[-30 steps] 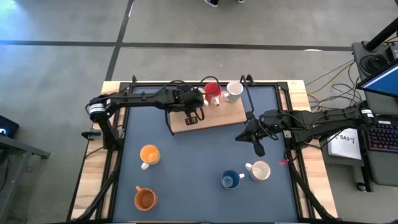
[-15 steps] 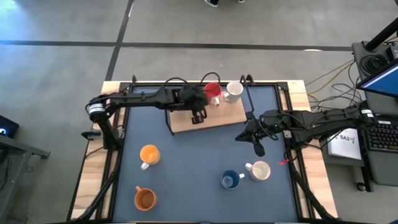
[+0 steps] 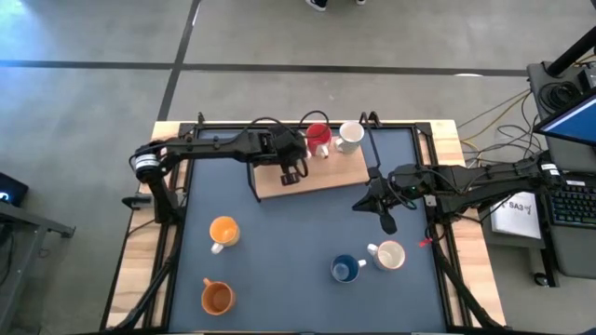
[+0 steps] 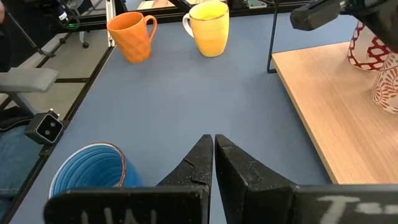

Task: Place coffee mugs
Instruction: Put the orange patterned mug on the shelf

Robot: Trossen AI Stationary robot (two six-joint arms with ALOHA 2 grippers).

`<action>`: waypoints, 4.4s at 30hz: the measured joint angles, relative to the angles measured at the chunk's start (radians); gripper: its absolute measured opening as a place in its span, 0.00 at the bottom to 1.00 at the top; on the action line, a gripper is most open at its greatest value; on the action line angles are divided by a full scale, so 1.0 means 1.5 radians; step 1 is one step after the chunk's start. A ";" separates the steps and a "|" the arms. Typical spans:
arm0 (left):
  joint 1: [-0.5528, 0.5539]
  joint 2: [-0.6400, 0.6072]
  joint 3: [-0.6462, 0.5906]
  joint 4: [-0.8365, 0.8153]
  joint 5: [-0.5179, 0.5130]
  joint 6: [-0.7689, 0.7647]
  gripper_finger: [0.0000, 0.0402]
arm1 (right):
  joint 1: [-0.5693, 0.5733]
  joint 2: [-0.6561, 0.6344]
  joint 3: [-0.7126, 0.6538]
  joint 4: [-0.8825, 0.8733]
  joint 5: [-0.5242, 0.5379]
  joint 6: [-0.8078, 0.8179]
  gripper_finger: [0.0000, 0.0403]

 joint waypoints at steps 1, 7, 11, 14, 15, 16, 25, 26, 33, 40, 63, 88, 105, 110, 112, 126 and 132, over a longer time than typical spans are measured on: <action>0.000 0.000 0.000 -0.009 0.000 -0.004 0.00 | 0.000 0.000 0.000 0.000 0.000 0.000 0.02; -0.006 -0.006 0.000 0.036 0.038 -0.010 0.00 | 0.000 0.000 0.000 0.000 0.000 -0.001 0.02; -0.004 -0.008 0.000 0.088 0.033 0.011 0.00 | 0.000 0.000 0.000 0.000 0.000 -0.004 0.02; 0.003 -0.008 0.000 0.108 -0.001 0.019 0.00 | 0.000 0.000 0.000 0.000 0.000 -0.005 0.02; 0.006 -0.008 0.000 0.109 -0.013 0.020 0.00 | 0.000 0.000 0.000 0.000 0.000 -0.005 0.02; 0.009 -0.008 0.000 0.108 -0.021 0.020 0.00 | 0.000 0.000 0.000 0.000 0.000 -0.005 0.02; 0.016 0.001 -0.001 0.068 -0.023 0.019 0.00 | 0.000 0.000 0.000 0.000 0.000 -0.006 0.02; 0.015 0.001 0.000 0.066 -0.023 0.018 0.00 | 0.000 0.000 0.000 -0.001 0.000 -0.006 0.02; 0.015 0.000 0.001 -0.018 -0.026 0.007 0.00 | 0.000 0.000 0.000 -0.001 0.000 -0.006 0.02; 0.015 0.000 0.001 -0.014 -0.052 0.016 0.00 | 0.000 0.000 0.000 0.000 0.000 -0.005 0.02; 0.011 0.000 0.075 -0.048 -0.027 -0.112 0.00 | 0.000 0.000 0.000 0.001 0.000 0.006 0.02; -0.021 0.052 0.078 0.126 -0.036 -0.036 0.00 | 0.009 0.000 -0.026 0.033 -0.001 0.008 0.02; 0.021 0.048 0.083 0.015 -0.196 0.039 0.00 | 0.009 0.000 -0.027 0.033 -0.001 0.011 0.02; 0.033 0.045 0.083 0.011 -0.075 0.043 0.00 | 0.009 0.000 -0.028 0.033 -0.001 0.011 0.02; 0.034 0.042 0.085 0.007 -0.072 0.054 0.00 | 0.009 0.000 -0.028 0.034 -0.001 0.011 0.02; 0.065 0.036 0.152 -0.105 0.042 0.127 0.00 | 0.009 0.000 -0.030 0.033 0.000 0.007 0.02; 0.065 0.040 0.149 -0.171 0.069 0.119 0.00 | 0.009 0.000 -0.030 0.034 0.000 0.007 0.02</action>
